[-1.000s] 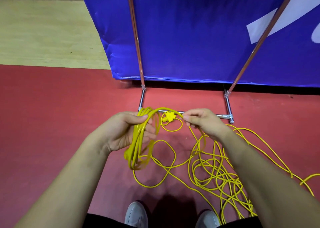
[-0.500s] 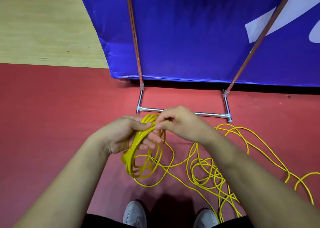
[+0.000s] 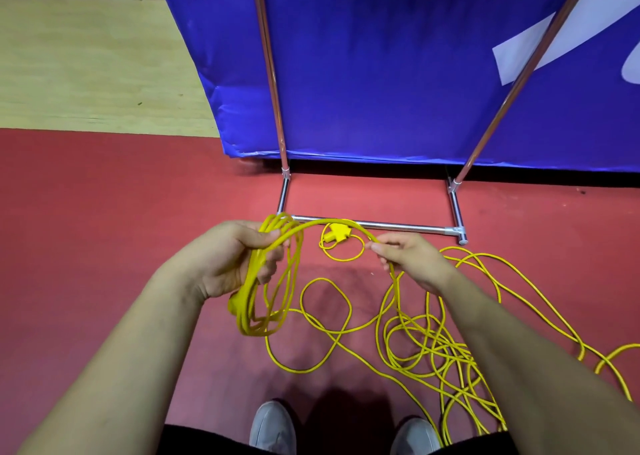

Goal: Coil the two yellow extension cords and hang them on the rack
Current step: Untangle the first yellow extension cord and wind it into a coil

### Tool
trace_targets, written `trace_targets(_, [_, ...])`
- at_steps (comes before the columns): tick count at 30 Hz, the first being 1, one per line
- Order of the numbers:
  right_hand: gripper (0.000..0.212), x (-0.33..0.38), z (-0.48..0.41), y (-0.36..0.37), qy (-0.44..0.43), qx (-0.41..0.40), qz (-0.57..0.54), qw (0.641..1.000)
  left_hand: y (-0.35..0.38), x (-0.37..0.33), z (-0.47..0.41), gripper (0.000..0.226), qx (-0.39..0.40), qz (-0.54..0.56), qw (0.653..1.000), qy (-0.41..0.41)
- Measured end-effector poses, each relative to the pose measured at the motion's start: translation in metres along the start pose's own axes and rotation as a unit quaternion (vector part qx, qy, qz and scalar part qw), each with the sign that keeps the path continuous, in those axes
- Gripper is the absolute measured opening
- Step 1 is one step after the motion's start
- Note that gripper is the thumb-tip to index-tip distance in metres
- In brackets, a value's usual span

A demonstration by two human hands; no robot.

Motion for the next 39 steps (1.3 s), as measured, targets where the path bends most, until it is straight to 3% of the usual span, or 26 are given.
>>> trace_targets(4, [0.019, 0.035, -0.004, 0.0, -0.07, -0.043, 0.039, 0.996, 0.004, 0.01, -0.002, 0.018, 0.015, -0.034, 0.999, -0.037])
trace_targets(8, [0.017, 0.08, 0.004, 0.022, -0.141, -0.017, 0.104, 0.984, 0.008, 0.014, -0.006, 0.021, 0.02, -0.042, 0.998, -0.038])
trace_targets(13, [0.019, 0.127, 0.028, 0.071, -0.259, 0.055, 0.219, 0.939, 0.026, 0.017, -0.009, 0.022, 0.038, -0.061, 0.997, -0.032])
trace_targets(16, [0.029, 0.142, 0.044, 0.088, -0.328, 0.042, 0.278, 0.902, 0.032, 0.016, -0.009, 0.024, 0.043, -0.055, 0.997, -0.018])
trace_targets(19, [0.021, 0.134, 0.041, 0.084, -0.294, 0.048, 0.25, 0.921, 0.036, 0.011, -0.006, 0.024, 0.049, -0.046, 0.998, 0.009])
trace_targets(23, [0.02, 0.109, 0.019, 0.057, -0.191, 0.03, 0.097, 0.976, 0.042, 0.004, -0.005, 0.016, 0.053, -0.027, 0.998, 0.027])
trace_targets(29, [0.006, 0.071, 0.0, 0.024, -0.145, -0.02, 0.096, 0.985, 0.035, -0.007, -0.001, 0.012, 0.069, 0.032, 0.995, 0.057])
trace_targets(32, [0.012, 0.038, -0.011, -0.001, -0.101, -0.073, 0.078, 0.989, 0.029, -0.02, 0.004, 0.021, 0.07, 0.064, 0.991, 0.096])
trace_targets(36, [0.019, -0.002, -0.022, -0.017, -0.055, -0.111, 0.15, 0.981, 0.033, -0.029, 0.009, 0.015, 0.139, 0.134, 0.973, 0.126])
trace_targets(39, [0.021, -0.047, -0.018, -0.042, 0.037, -0.194, 0.159, 0.967, 0.028, -0.044, 0.017, 0.013, 0.169, 0.19, 0.952, 0.168])
Point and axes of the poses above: each hand's wrist, its own z-axis away from the middle knuckle, its own y-axis out of the palm, x = y × z, the point moved 9 cm from there along -z, towards the middle knuckle, and after that the axes turned 3 degrees about -z, right-handed, at the moved point
